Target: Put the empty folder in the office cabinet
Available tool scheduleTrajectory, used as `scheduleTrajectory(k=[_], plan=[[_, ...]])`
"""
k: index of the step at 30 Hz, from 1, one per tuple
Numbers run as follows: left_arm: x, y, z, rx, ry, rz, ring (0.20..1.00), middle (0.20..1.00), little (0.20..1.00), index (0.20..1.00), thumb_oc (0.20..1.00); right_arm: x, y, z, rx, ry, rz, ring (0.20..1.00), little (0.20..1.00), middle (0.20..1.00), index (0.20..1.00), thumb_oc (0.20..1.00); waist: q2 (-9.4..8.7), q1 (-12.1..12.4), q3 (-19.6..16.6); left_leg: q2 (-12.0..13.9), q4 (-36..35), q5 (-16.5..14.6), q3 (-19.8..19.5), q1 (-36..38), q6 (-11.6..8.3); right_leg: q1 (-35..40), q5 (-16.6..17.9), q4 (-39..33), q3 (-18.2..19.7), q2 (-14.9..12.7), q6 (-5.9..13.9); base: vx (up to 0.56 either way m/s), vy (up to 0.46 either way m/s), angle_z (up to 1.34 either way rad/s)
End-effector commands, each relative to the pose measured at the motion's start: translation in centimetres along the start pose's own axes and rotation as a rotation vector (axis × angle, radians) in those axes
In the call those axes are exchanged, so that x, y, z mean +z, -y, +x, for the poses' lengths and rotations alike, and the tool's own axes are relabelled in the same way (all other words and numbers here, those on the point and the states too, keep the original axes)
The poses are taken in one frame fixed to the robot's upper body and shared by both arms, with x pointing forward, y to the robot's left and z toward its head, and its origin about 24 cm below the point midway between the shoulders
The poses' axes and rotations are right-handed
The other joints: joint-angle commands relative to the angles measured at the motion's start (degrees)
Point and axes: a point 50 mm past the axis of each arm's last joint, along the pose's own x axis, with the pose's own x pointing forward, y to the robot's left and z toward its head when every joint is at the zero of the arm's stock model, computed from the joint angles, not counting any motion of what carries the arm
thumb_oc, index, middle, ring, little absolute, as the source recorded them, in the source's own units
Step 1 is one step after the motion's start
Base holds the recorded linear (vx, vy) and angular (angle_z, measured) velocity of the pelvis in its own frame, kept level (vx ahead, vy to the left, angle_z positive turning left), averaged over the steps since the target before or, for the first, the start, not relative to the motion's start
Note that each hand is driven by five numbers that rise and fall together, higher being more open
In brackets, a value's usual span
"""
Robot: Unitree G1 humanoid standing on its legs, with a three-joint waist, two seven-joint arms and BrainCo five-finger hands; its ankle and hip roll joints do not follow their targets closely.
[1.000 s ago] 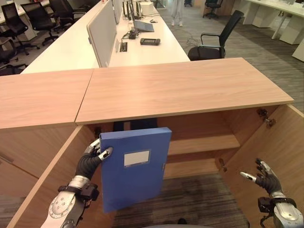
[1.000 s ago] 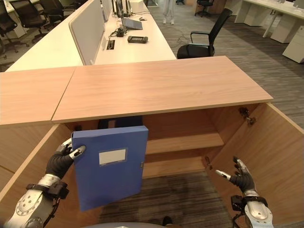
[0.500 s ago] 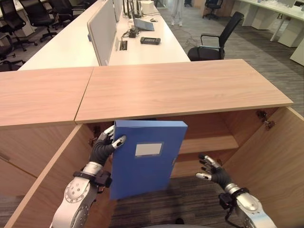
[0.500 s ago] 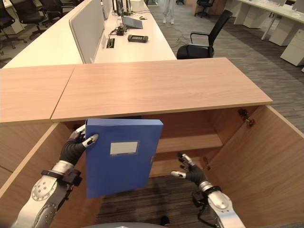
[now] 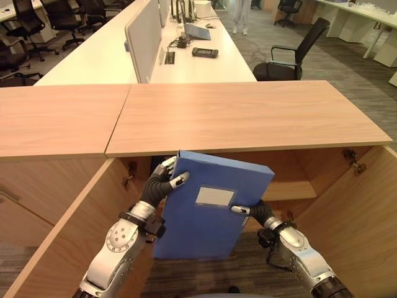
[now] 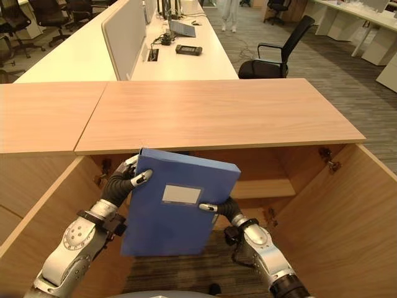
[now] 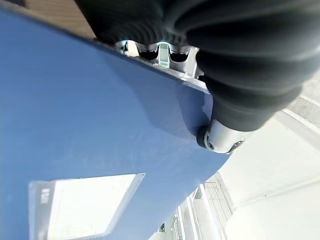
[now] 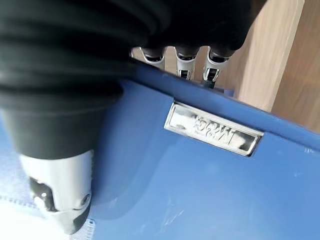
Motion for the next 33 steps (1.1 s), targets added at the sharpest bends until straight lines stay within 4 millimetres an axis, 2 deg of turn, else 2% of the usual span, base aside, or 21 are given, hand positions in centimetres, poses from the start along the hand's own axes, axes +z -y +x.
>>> scheduleTrajectory(k=[1,5,7,8,10,11,14,18,19,22,24,25,27,28,29,30,31,32,33], plan=[[2.3,1.2,1.6,-0.082,0.166,-0.013,0.2,0.2,0.2,0.2,0.2,3.3,-2.3,1.9,0.07,0.182,0.114,1.0,1.0,1.0,1.0,1.0,-2.87,0.0,-1.1,-4.0,0.1,-3.5,0.2,-0.6,2.75,4.2,-5.8,0.4,-0.8,0.4,1.86,0.01,-0.014,0.03],[2.5,1.8,2.2,-0.113,0.177,-0.039,0.2,0.2,0.2,0.2,0.2,3.4,-3.7,2.7,0.142,0.183,0.17,1.0,1.0,1.0,1.0,1.0,-3.0,0.2,-1.1,-4.0,0.1,-3.4,0.0,-0.6,2.65,4.1,-5.8,0.4,-0.8,0.5,1.78,0.0,0.0,0.0],[2.8,2.7,2.7,-0.157,0.196,-0.081,0.2,0.2,0.2,0.2,0.2,2.8,-5.5,3.3,0.236,0.139,0.219,1.0,1.0,1.0,1.0,1.0,-3.15,0.5,-1.1,-4.0,0.1,-3.3,-0.2,-0.6,2.57,4.2,-5.8,0.4,-0.9,0.6,1.69,0.0,0.0,0.0],[2.9,3.0,2.9,-0.174,0.205,-0.094,0.2,0.2,0.2,0.2,0.2,2.3,-6.2,3.5,0.274,0.115,0.242,0.2,0.2,0.2,0.2,0.2,-3.25,0.6,-1.1,-4.0,0.1,-3.2,-0.4,-0.6,2.53,4.2,-5.8,0.4,-0.9,0.6,1.66,0.0,-0.011,0.03],[3.1,3.2,3.1,-0.19,0.217,-0.1,0.2,0.2,0.2,0.2,0.2,2.0,-6.8,3.7,0.301,0.098,0.266,0.2,0.2,0.2,0.2,0.2,-3.33,0.7,-1.1,-4.0,0.1,-3.2,-0.5,-0.6,2.49,4.2,-5.8,0.4,-1.0,0.6,1.65,0.0,-0.018,0.1],[3.4,3.7,3.3,-0.216,0.236,-0.122,0.2,0.2,0.2,0.2,0.2,0.8,-8.3,3.4,0.367,0.05,0.318,0.2,0.2,0.2,0.2,0.2,-3.43,1.0,-1.0,-4.0,0.1,-3.1,-0.7,-0.7,2.32,4.3,-5.9,0.4,-1.4,0.6,1.65,-0.01,-0.031,0.15],[3.4,3.8,3.4,-0.221,0.236,-0.12,0.2,0.2,0.2,0.2,0.2,-0.1,-8.8,3.1,0.373,0.024,0.378,0.2,0.2,0.2,0.2,0.2,-3.44,1.0,-1.0,-3.9,0.1,-3.0,-0.8,-0.8,2.27,4.4,-5.9,0.4,-1.5,0.6,1.64,0.0,-0.016,0.1],[2.9,3.8,3.4,-0.22,0.209,-0.11,0.2,0.2,0.2,0.2,0.2,-1.7,-9.9,2.2,0.355,-0.011,0.577,0.2,0.2,0.2,0.2,0.2,-3.31,0.5,-0.8,-3.9,0.1,-3.0,-0.8,-0.8,2.13,4.2,-5.9,0.4,-1.6,0.8,1.69,0.0,0.0,0.0],[2.4,3.7,3.5,-0.214,0.186,-0.113,0.2,0.2,0.2,0.2,0.2,-2.3,-9.9,1.7,0.333,-0.015,0.66,0.2,0.2,0.2,0.2,0.2,-3.23,0.2,-0.7,-3.8,0.1,-2.9,-0.8,-0.9,2.03,4.1,-5.9,0.4,-1.6,0.8,1.69,0.0,0.0,0.0],[1.6,3.6,3.3,-0.207,0.149,-0.128,0.2,0.2,0.2,0.2,0.2,-3.0,-9.6,1.3,0.288,-0.012,0.751,0.2,0.2,0.2,0.2,0.2,-3.15,-0.2,-0.7,-3.8,0.1,-2.9,-0.7,-1.0,1.98,4.0,-5.9,0.4,-1.5,0.9,1.72,0.0,0.0,0.0],[0.6,3.5,3.1,-0.196,0.098,-0.148,0.2,0.2,0.2,0.2,0.2,-4.1,-9.1,0.7,0.217,-0.033,0.834,0.2,0.2,0.2,0.2,0.2,-3.06,-0.6,-0.8,-3.7,0.1,-2.9,-0.6,-1.0,1.9,4.0,-5.9,0.4,-1.5,1.0,1.69,0.0,0.0,0.0],[0.2,3.4,3.0,-0.194,0.076,-0.155,0.351,0.351,0.351,0.351,0.351,-4.8,-8.8,0.5,0.178,-0.048,0.856,0.2,0.2,0.2,0.2,0.2,-3.03,-0.7,-0.8,-3.7,0.1,-3.0,-0.6,-1.0,1.86,4.0,-5.9,0.4,-1.5,1.0,1.68,0.0,0.0,0.0],[-1.1,3.1,2.7,-0.174,0.006,-0.165,0.479,0.479,0.479,0.479,0.479,-7.0,-7.6,-0.5,0.03,-0.097,0.95,0.2,0.2,0.2,0.2,0.2,-2.89,-1.4,-0.9,-3.6,0.1,-3.0,-0.4,-1.0,1.68,4.0,-5.9,0.4,-1.4,1.2,1.69,0.0,0.0,0.0],[-1.7,2.9,2.5,-0.164,-0.025,-0.167,0.504,0.504,0.504,0.504,0.504,-7.7,-7.2,-0.9,-0.023,-0.111,0.994,0.2,0.2,0.2,0.2,0.2,-2.82,-1.6,-0.9,-3.6,0.1,-3.0,-0.4,-1.0,1.65,4.0,-5.9,0.4,-1.4,1.2,1.72,0.02,-0.034,-0.02],[-3.0,2.7,2.0,-0.148,-0.094,-0.189,0.774,0.774,0.774,0.774,0.774,-8.9,-6.4,-1.5,-0.13,-0.13,1.055,0.2,0.2,0.2,0.2,0.2,-2.69,-2.0,-1.1,-3.5,0.1,-3.1,-0.3,-0.9,1.57,4.0,-6.0,0.4,-1.3,1.3,1.75,0.0,0.0,0.0],[-3.0,2.7,2.0,-0.149,-0.094,-0.189,0.821,0.821,0.821,0.821,0.821,-8.9,-6.4,-1.5,-0.13,-0.13,1.055,0.2,0.2,0.2,0.2,0.2,-2.68,-2.0,-1.1,-3.5,0.1,-3.1,-0.3,-0.9,1.57,4.0,-6.0,0.4,-1.3,1.3,1.75,0.0,0.0,0.0],[-3.6,2.6,1.8,-0.141,-0.128,-0.206,1.0,1.0,1.0,1.0,1.0,-9.4,-6.0,-1.8,-0.171,-0.139,1.069,0.2,0.2,0.2,0.2,0.2,-2.62,-2.2,-1.2,-3.4,0.1,-3.1,-0.2,-0.8,1.55,4.0,-5.9,0.4,-1.2,1.4,1.75,0.0,0.0,0.0],[-4.6,2.8,1.6,-0.125,-0.168,-0.247,1.0,1.0,1.0,1.0,1.0,-8.5,-5.2,-1.5,-0.212,-0.079,1.059,0.2,0.2,0.2,0.2,0.2,-2.53,-2.5,-1.2,-3.4,0.1,-3.1,-0.1,-0.8,1.58,4.0,-5.9,0.4,-1.0,1.4,1.79,0.0,0.0,0.0],[-5.3,2.6,1.3,-0.118,-0.207,-0.239,1.0,1.0,1.0,1.0,1.0,-9.0,-5.6,-2.2,-0.203,-0.093,1.067,0.2,0.2,0.2,0.2,0.2,-2.4,-2.7,-1.3,-3.3,0.1,-3.2,0.1,-0.7,1.54,4.0,-5.8,0.4,-1.0,1.4,1.84,0.01,-0.027,-0.05]])
